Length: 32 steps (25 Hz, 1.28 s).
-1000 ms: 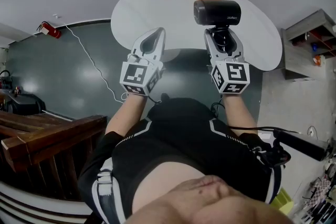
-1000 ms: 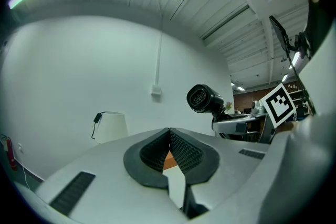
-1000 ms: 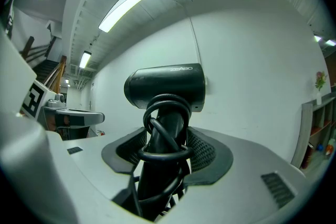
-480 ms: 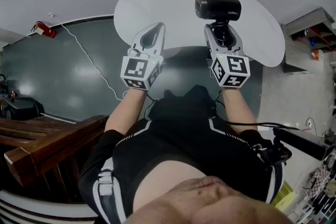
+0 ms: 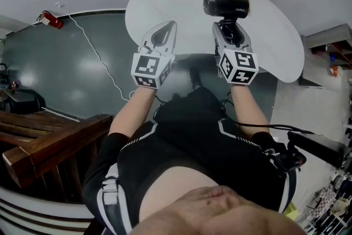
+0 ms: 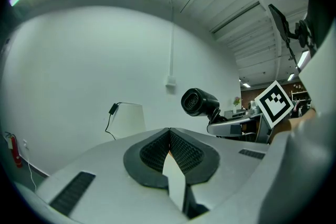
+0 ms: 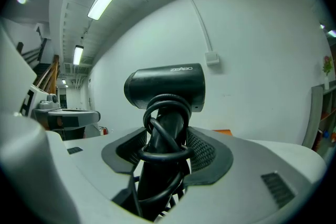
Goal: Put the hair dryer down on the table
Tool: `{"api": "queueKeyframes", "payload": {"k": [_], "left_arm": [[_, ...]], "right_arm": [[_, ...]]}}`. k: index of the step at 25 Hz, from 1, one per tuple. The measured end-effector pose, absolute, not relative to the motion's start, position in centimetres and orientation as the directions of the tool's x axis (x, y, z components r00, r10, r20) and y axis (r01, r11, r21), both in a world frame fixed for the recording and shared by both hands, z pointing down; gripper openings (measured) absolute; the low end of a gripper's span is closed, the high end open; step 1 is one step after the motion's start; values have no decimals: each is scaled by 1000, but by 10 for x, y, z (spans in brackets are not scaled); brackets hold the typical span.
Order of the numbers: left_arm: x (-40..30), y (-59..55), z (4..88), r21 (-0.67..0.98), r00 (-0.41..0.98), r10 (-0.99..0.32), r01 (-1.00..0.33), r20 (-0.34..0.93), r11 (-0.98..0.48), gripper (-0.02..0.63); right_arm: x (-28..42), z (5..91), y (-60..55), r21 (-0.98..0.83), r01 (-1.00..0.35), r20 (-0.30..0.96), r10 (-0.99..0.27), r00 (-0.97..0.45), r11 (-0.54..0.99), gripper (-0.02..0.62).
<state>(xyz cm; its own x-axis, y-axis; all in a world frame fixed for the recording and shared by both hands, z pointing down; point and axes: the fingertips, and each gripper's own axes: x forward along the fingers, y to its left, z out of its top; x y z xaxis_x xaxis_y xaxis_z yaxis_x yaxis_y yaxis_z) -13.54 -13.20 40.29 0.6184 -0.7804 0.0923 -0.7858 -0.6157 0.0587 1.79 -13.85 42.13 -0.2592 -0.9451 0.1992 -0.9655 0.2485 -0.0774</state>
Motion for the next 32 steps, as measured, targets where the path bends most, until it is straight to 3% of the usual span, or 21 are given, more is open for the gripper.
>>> {"api": "queueKeyframes", "payload": {"k": [32], "left_arm": [[-102,-250,508,90,528,-795,-845,300,-527,32]], "right_arm": [[29,568,-296,-179,-945,489,-808,-328,275,250]]}}
